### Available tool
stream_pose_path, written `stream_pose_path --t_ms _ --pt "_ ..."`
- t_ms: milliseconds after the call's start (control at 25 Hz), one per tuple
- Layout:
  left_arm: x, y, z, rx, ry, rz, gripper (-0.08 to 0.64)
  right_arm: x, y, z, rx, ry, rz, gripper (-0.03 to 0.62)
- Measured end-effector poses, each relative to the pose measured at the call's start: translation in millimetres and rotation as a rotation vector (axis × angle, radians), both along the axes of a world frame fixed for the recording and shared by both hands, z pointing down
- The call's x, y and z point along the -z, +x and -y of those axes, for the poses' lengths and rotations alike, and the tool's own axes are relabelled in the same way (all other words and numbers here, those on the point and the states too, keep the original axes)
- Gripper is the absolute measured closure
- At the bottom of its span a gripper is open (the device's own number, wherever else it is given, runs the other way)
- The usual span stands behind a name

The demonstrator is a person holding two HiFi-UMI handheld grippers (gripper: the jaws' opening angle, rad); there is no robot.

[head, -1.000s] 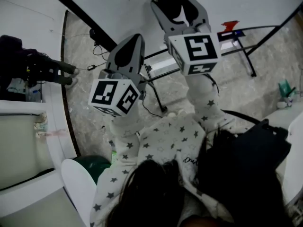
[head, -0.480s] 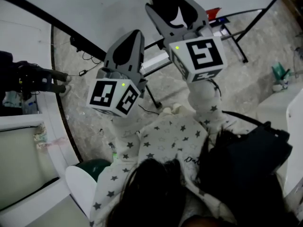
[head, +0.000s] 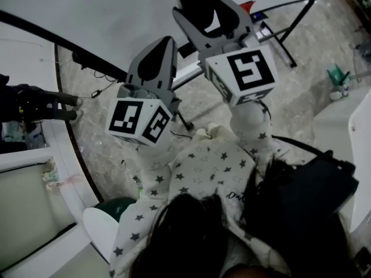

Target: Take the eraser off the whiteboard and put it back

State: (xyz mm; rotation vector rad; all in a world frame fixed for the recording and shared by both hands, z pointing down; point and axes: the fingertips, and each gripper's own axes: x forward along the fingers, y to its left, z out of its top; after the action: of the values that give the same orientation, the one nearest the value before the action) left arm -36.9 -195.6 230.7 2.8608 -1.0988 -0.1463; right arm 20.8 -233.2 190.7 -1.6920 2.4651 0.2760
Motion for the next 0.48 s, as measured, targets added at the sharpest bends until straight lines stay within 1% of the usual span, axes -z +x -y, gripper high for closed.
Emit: stream_pose_path --t_ms 280,480 --pt "-1.0 1.8 -1.0 -0.003 0.006 0.020 0.558 -2.0 -0.8 -0.8 0.004 0.000 0.002 0.330" --pt "-1.3 0.3 0.2 0.005 0.001 0.000 0.558 -3.5 -1.6 -0.6 0.008 -0.004 0.003 0.330"
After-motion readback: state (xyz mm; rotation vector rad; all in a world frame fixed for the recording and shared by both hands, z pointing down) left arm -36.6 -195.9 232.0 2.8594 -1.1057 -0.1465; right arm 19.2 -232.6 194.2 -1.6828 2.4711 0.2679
